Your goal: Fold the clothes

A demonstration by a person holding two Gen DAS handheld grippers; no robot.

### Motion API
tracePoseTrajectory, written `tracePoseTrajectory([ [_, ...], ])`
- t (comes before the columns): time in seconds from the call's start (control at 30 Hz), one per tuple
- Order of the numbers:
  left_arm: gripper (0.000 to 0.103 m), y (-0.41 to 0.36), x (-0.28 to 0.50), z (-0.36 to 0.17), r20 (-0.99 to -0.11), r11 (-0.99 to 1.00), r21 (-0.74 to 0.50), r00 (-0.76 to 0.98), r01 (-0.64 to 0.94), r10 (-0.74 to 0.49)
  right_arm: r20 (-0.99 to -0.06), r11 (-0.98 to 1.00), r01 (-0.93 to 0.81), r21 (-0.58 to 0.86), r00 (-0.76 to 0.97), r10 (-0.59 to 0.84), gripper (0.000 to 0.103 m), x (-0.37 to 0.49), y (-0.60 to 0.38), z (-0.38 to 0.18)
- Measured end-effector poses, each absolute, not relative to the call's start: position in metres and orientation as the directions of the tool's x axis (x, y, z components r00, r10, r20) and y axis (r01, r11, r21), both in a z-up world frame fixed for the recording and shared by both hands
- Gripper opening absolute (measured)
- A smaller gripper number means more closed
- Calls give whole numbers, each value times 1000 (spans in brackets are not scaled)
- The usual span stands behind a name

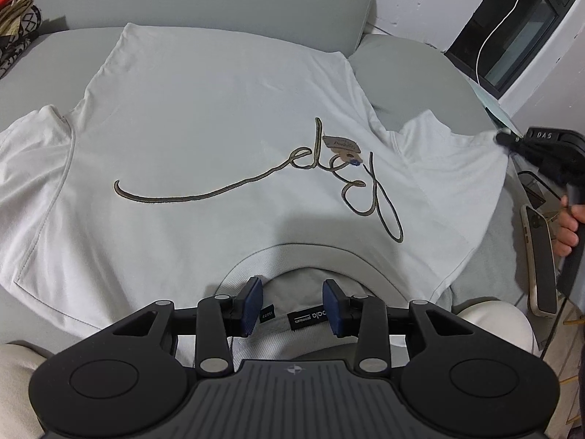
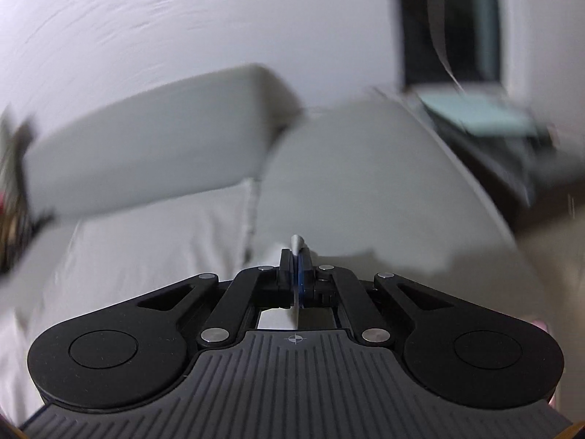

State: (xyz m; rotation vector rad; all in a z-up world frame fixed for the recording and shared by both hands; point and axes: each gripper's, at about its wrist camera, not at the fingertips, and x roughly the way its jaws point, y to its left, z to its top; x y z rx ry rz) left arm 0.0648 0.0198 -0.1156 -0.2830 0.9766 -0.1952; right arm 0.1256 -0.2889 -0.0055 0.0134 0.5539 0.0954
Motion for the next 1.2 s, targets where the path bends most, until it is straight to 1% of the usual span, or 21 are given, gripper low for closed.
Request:
tracePoseTrajectory([
  [0.1, 35, 21, 62, -115, -779, 944, -328, 555, 33, -290, -529, 962, -240, -132, 838, 136, 2, 107, -240, -7],
  [0.2, 35, 26, 59, -113, -775, 943, -332, 564, 22, -286, -563, 892, -365, -268, 810, 163, 2, 92, -196, -24],
  [0.27, 35, 30, 58, -111, -772, 943, -332, 572, 8, -277, -606, 845, -430, -318, 778, 168, 2, 83, -176, -41],
  [0.4, 35, 39, 54, -109, -767, 941, -337, 587, -24, -260, -721, 775, -533, -339, 677, 149, 4, 79, -156, -72],
  [0.43, 35, 41, 54, -109, -766, 940, -340, 589, -31, -258, -737, 766, -552, -330, 657, 157, 7, 77, -155, -75],
  [0.47, 35, 42, 54, -109, -765, 938, -343, 591, -38, -256, -747, 764, -565, -311, 642, 172, 16, 75, -156, -74],
  [0.5, 35, 43, 54, -109, -764, 937, -347, 592, -43, -255, -751, 769, -572, -286, 632, 191, 29, 73, -159, -71],
  [0.57, 35, 45, 53, -109, -763, 936, -350, 594, -47, -255, -744, 799, -563, -210, 622, 243, 44, 71, -171, -59],
  [0.63, 36, 46, 53, -109, -764, 935, -350, 593, -50, -254, -732, 854, -509, -103, 620, 281, 41, 79, -188, -47],
  [0.67, 36, 47, 53, -109, -764, 935, -350, 593, -52, -253, -725, 887, -460, -48, 627, 286, 35, 87, -198, -42],
  [0.7, 36, 47, 53, -109, -764, 935, -351, 593, -54, -253, -718, 913, -408, 9, 633, 290, 23, 95, -208, -38],
  [0.73, 36, 47, 53, -109, -765, 935, -349, 593, -54, -251, -716, 935, -349, 66, 636, 288, 17, 104, -216, -37],
  [0.77, 36, 47, 53, -110, -766, 936, -348, 593, -55, -250, -721, 951, -283, 122, 634, 281, 14, 115, -224, -39],
  [0.87, 35, 43, 53, -110, -770, 941, -335, 588, -46, -246, -770, 954, -165, 249, 563, 299, 14, 142, -232, -59],
  [0.93, 34, 39, 53, -113, -784, 950, -311, 573, -28, -239, -830, 944, -171, 281, 451, 329, 18, 146, -225, -78],
  [0.97, 33, 36, 53, -115, -798, 955, -294, 555, -19, -235, -850, 949, -188, 253, 426, 311, 16, 142, -219, -80],
  [1.03, 33, 34, 52, -117, -809, 961, -275, 540, 5, -234, -872, 963, -232, 133, 435, 225, 16, 126, -208, -76],
  [1.1, 33, 34, 49, -116, -814, 959, -282, 526, 11, -245, -893, 970, -231, 71, 418, 165, 21, 115, -203, -69],
  [1.13, 33, 35, 47, -115, -818, 956, -293, 516, 8, -255, -899, 973, -221, 70, 408, 158, 22, 110, -202, -64],
  [1.17, 33, 38, 44, -114, -818, 949, -315, 506, 2, -273, -896, 973, -212, 96, 408, 177, 35, 106, -204, -58],
  [1.2, 33, 42, 41, -112, -817, 940, -340, 497, -4, -293, -887, 970, -205, 129, 414, 205, 52, 102, -206, -52],
])
